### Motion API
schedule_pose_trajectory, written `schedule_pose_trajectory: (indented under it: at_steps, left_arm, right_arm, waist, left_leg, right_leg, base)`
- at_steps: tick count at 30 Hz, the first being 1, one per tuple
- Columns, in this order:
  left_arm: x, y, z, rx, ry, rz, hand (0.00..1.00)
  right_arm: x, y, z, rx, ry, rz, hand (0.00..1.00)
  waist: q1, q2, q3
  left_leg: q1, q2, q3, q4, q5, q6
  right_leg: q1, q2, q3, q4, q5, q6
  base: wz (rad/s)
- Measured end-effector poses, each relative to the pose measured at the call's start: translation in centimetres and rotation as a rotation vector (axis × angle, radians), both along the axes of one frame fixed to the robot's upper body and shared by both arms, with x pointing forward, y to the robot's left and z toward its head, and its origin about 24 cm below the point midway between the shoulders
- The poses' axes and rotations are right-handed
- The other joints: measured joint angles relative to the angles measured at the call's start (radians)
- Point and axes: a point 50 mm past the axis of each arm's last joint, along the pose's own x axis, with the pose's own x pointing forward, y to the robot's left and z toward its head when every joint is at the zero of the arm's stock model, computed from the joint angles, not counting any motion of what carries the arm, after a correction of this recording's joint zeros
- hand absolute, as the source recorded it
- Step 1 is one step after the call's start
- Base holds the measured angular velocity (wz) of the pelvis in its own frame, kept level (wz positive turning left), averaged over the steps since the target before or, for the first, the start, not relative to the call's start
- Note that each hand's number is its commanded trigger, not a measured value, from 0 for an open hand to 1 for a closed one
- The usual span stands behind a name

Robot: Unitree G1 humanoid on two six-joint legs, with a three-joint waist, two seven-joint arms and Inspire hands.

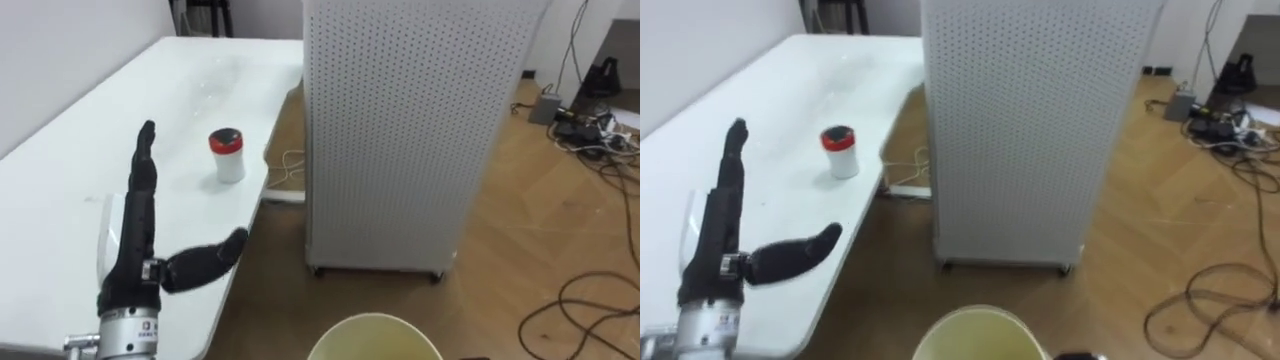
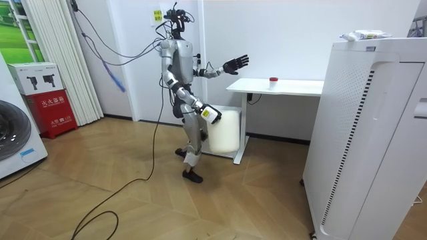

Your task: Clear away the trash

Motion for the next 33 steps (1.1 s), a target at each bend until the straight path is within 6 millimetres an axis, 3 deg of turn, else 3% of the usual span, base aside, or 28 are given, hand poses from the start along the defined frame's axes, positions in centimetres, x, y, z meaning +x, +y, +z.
schedule_pose_trajectory:
  at_steps: [1, 2, 3, 4, 6, 7, 8, 9, 10, 11, 14, 18, 19, 21, 22, 23, 24, 25, 26, 29, 31, 33]
  left_arm:
    - [0.0, -0.1, 0.0, -0.003, -0.002, -0.002, 0.0]
    - [0.0, -0.2, 0.1, 0.002, -0.004, -0.005, 0.0]
    - [0.0, -0.2, 0.1, 0.001, -0.004, -0.005, 0.0]
    - [0.0, -0.1, 0.0, 0.002, -0.004, -0.004, 0.0]
    - [-0.1, -0.1, 0.0, -0.001, -0.003, 0.003, 0.0]
    - [-0.2, -0.1, -0.1, -0.001, 0.0, 0.006, 0.0]
    - [-0.2, -0.1, -0.1, -0.001, -0.002, 0.008, 0.0]
    - [-0.2, 0.0, -0.1, -0.001, -0.003, 0.011, 0.0]
    - [-0.2, 0.1, -0.1, -0.002, -0.003, 0.017, 0.0]
    - [-0.3, 0.1, -0.2, -0.002, 0.0, 0.024, 0.0]
    - [-0.4, 0.2, -0.3, 0.002, 0.003, 0.026, 0.0]
    - [-0.4, 0.2, -0.3, 0.018, 0.002, 0.026, 0.0]
    - [-0.4, 0.2, -0.3, 0.017, 0.001, 0.027, 0.0]
    - [-0.4, 0.3, -0.3, 0.015, 0.001, 0.033, 0.0]
    - [-0.4, 0.3, -0.4, 0.008, 0.004, 0.037, 0.0]
    - [-0.6, 0.8, -0.4, -0.006, 0.001, 0.076, 0.0]
    - [-0.6, 1.3, -0.3, -0.01, -0.006, 0.102, 0.0]
    - [-0.5, 1.5, -0.3, -0.007, 0.004, 0.101, 0.0]
    - [-0.5, 1.2, -0.4, -0.002, 0.009, 0.082, 0.0]
    - [-0.5, 1.1, -0.3, 0.004, 0.006, 0.078, 0.0]
    - [-0.5, 1.1, -0.1, 0.006, -0.006, 0.084, 0.0]
    - [-0.6, 1.2, 0.0, 0.014, -0.01, 0.09, 0.0]
  right_arm:
    - [0.0, -0.2, 0.0, -0.005, 0.001, -0.003, 1.0]
    - [0.1, -0.5, 0.1, -0.014, -0.002, -0.004, 1.0]
    - [0.1, -0.6, 0.2, -0.017, -0.001, -0.004, 1.0]
    - [0.0, -0.6, 0.1, -0.018, 0.004, -0.004, 1.0]
    - [-0.1, -0.6, -0.1, -0.019, 0.01, -0.012, 1.0]
    - [-0.2, -0.6, -0.1, -0.023, 0.013, -0.021, 1.0]
    - [-0.2, -0.6, -0.1, -0.024, 0.011, -0.023, 1.0]
    - [-0.1, -0.6, -0.1, -0.025, 0.007, -0.023, 1.0]
    - [0.0, -0.5, -0.1, -0.024, 0.005, -0.025, 1.0]
    - [-0.1, -0.4, -0.1, -0.025, 0.006, -0.023, 1.0]
    - [0.0, -0.5, 0.0, -0.035, 0.002, -0.028, 1.0]
    - [0.1, -0.5, 0.1, -0.042, -0.002, -0.021, 1.0]
    - [0.1, -0.6, 0.1, -0.04, -0.003, -0.021, 1.0]
    - [0.1, -0.5, 0.1, -0.041, -0.002, -0.01, 1.0]
    - [0.2, -0.4, 0.2, -0.041, -0.008, -0.002, 1.0]
    - [1.4, 0.1, 0.8, -0.035, -0.047, 0.026, 1.0]
    - [1.9, 0.4, 1.3, -0.033, -0.079, 0.038, 1.0]
    - [1.8, 0.5, 1.6, -0.037, -0.108, 0.039, 1.0]
    - [1.2, 0.3, 1.4, -0.044, -0.098, 0.019, 1.0]
    - [0.5, -0.5, 1.2, -0.062, -0.077, 0.006, 1.0]
    - [0.5, -0.6, 1.2, -0.066, -0.071, 0.005, 1.0]
    - [0.5, -0.4, 1.2, -0.058, -0.072, 0.01, 1.0]
  waist:
    - [0.001, -0.005, -0.0003]
    - [-0.004, -0.01, 0.0032]
    - [-0.005, -0.01, 0.0031]
    - [-0.002, -0.019, 0.0084]
    - [0.004, -0.026, 0.0118]
    - [0.004, -0.024, 0.0108]
    - [0.004, -0.021, 0.0089]
    - [0.004, -0.02, 0.0081]
    - [0.008, -0.023, 0.0056]
    - [0.013, -0.031, -0.004]
    - [0.024, -0.034, -0.0062]
    - [0.03, -0.035, -0.0086]
    - [0.031, -0.034, -0.0092]
    - [0.039, -0.031, -0.0107]
    - [0.058, -0.01, -0.0078]
    - [0.061, 0.004, -0.0041]
    - [0.056, 0.003, -0.0057]
    - [0.029, 0.013, -0.0086]
    - [0.024, 0.01, -0.0067]
    - [0.009, 0.002, -0.0055]
    - [0.015, -0.009, -0.0007]
    - [0.032, -0.022, -0.0021]
  left_leg:
    - [-0.027, -0.005, -0.014, 0.028, 0.038, -0.001]
    - [-0.064, -0.007, -0.009, 0.023, 0.014, 0.014]
    - [-0.086, -0.009, 0.0, 0.008, -0.004, 0.016]
    - [-0.124, -0.016, 0.022, -0.045, -0.029, 0.013]
    - [-0.163, -0.038, 0.032, -0.189, -0.033, 0.006]
    - [-0.171, -0.053, 0.03, -0.322, -0.028, -0.003]
    - [-0.173, -0.067, 0.03, -0.44, -0.012, -0.009]
    - [-0.173, -0.078, 0.031, -0.49, 0.008, -0.008]
    - [-0.171, -0.095, 0.032, -0.523, 0.059, 0.013]
    - [-0.154, -0.109, 0.032, -0.542, 0.062, 0.014]
    - [-0.097, -0.136, 0.029, -0.609, 0.063, 0.017]
    - [-0.034, -0.178, 0.003, -0.68, 0.064, 0.017]
    - [-0.019, -0.183, -0.001, -0.698, 0.064, 0.017]
    - [0.011, -0.179, -0.067, -0.739, 0.075, 0.011]
    - [0.033, -0.157, -0.183, -0.771, 0.083, 0.001]
    - [0.022, -0.138, -0.241, -0.773, 0.086, -0.007]
    - [0.0, -0.135, -0.241, -0.766, 0.083, -0.014]
    - [-0.02, -0.129, -0.215, -0.754, 0.071, -0.034]
    - [-0.011, -0.126, -0.167, -0.757, 0.071, -0.034]
    - [0.006, -0.141, -0.105, -0.78, 0.092, -0.019]
    - [0.02, -0.146, -0.103, -0.796, 0.096, -0.014]
    - [0.021, -0.151, -0.103, -0.796, 0.096, -0.014]
  right_leg:
    - [0.022, 0.003, 0.005, -0.022, -0.004, -0.007]
    - [0.036, 0.002, 0.006, -0.047, -0.004, -0.009]
    - [0.041, 0.0, 0.005, -0.057, -0.003, -0.01]
    - [0.05, -0.009, 0.007, -0.076, -0.003, -0.011]
    - [0.066, -0.014, 0.015, -0.106, -0.002, -0.009]
    - [0.08, -0.015, 0.015, -0.125, -0.001, -0.008]
    - [0.092, -0.014, 0.015, -0.14, -0.002, -0.005]
    - [0.095, -0.014, 0.017, -0.142, -0.004, -0.002]
    - [0.103, -0.019, 0.022, -0.148, -0.01, 0.009]
    - [0.116, -0.027, 0.019, -0.172, -0.006, 0.024]
    - [0.152, -0.044, 0.014, -0.232, 0.013, 0.056]
    - [0.215, -0.059, 0.006, -0.297, 0.022, 0.07]
    - [0.221, -0.06, 0.003, -0.297, 0.023, 0.073]
    - [0.201, -0.06, -0.012, -0.243, 0.027, 0.08]
    - [0.134, -0.058, 0.001, -0.15, 0.009, 0.104]
    - [0.051, -0.05, 0.044, -0.209, 0.006, 0.097]
    - [0.011, -0.06, 0.056, -0.241, 0.06, 0.084]
    - [0.003, -0.068, 0.003, -0.223, 0.119, 0.061]
    - [0.019, -0.069, -0.036, -0.228, 0.119, 0.06]
    - [0.091, -0.064, -0.074, -0.288, 0.119, 0.06]
    - [0.107, -0.065, -0.08, -0.301, 0.119, 0.061]
    - [0.117, -0.066, -0.084, -0.317, 0.12, 0.062]
  base:
    - [0.07]
    - [0.07]
    - [0.0]
    - [-0.04]
    - [-0.07]
    - [-0.05]
    - [-0.07]
    - [-0.19]
    - [-0.21]
    - [-0.16]
    - [-0.11]
    - [0.02]
    - [0.04]
    - [-0.19]
    - [-0.8]
    - [-0.91]
    - [-0.44]
    - [0.06]
    - [0.28]
    - [0.42]
    - [0.27]
    - [0.1]
